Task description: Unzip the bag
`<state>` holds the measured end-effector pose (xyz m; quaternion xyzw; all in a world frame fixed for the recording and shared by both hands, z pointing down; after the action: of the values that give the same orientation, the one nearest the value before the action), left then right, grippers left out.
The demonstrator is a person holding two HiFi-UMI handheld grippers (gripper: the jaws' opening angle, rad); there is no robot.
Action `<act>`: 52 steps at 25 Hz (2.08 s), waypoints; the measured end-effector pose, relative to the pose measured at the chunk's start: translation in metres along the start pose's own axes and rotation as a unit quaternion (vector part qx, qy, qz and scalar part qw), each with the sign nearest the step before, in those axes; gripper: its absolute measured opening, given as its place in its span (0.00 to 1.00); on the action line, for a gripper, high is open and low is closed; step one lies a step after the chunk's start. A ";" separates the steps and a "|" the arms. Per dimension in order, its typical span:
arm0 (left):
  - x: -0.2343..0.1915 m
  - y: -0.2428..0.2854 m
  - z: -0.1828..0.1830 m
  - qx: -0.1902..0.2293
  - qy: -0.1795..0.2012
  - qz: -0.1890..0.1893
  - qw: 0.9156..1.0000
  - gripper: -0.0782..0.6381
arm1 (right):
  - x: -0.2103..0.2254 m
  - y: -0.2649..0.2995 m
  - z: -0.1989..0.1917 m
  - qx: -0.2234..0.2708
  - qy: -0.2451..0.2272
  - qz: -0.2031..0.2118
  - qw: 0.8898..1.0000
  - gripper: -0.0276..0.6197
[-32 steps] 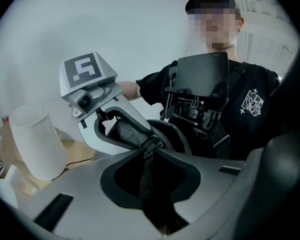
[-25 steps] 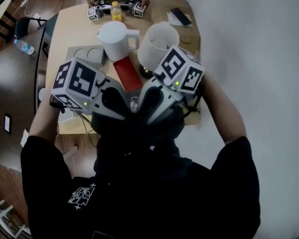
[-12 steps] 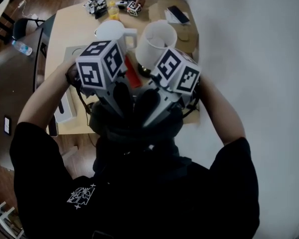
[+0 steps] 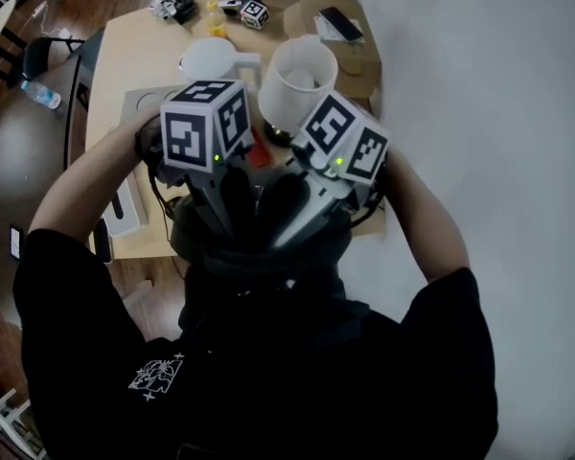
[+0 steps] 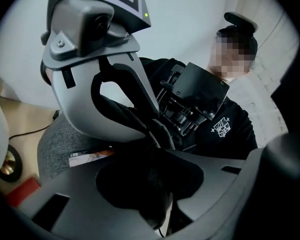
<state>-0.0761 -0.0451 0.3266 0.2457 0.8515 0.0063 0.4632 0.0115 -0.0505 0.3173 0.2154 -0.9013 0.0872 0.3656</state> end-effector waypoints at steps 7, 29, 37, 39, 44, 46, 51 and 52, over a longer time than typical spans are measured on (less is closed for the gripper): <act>0.009 0.002 -0.003 -0.003 0.008 0.008 1.000 0.25 | 0.003 -0.002 -0.005 0.002 0.004 0.003 1.000 0.26; 0.096 0.034 0.016 -0.191 0.294 0.525 0.775 0.12 | -0.055 -0.002 0.014 -0.040 -0.156 -0.304 0.939 0.08; 0.094 0.037 -0.018 -0.111 0.319 0.665 0.666 0.12 | -0.070 -0.008 0.007 0.036 -0.175 -0.436 0.882 0.06; 0.095 0.033 -0.017 -0.080 0.323 0.671 0.663 0.12 | -0.073 -0.008 0.005 0.044 -0.177 -0.449 0.875 0.06; 0.093 0.026 -0.023 -0.008 0.321 0.672 0.667 0.12 | -0.077 -0.008 -0.002 0.067 -0.191 -0.471 0.859 0.06; 0.092 0.024 -0.027 0.021 0.318 0.671 0.669 0.12 | -0.078 -0.007 -0.005 0.075 -0.203 -0.481 0.850 0.06; 0.094 0.019 -0.036 0.101 0.309 0.665 0.672 0.12 | -0.085 -0.011 -0.014 0.112 -0.201 -0.495 0.838 0.06; 0.095 0.018 -0.038 0.112 0.310 0.664 0.671 0.12 | -0.086 -0.012 -0.016 0.118 -0.200 -0.497 0.836 0.06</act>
<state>-0.1409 0.0192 0.2780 0.7799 0.5531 0.2926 0.0152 0.0817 -0.0289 0.2686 0.6887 -0.7094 -0.0459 0.1429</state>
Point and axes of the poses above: the fingertips, and each gripper's own axes: y forward along the fingers, x to its right, z out of its top, the point moved 10 cm from there along -y, backward along the fingers, and after that the axes turned 7 degrees about x, right-handed, at the moved point
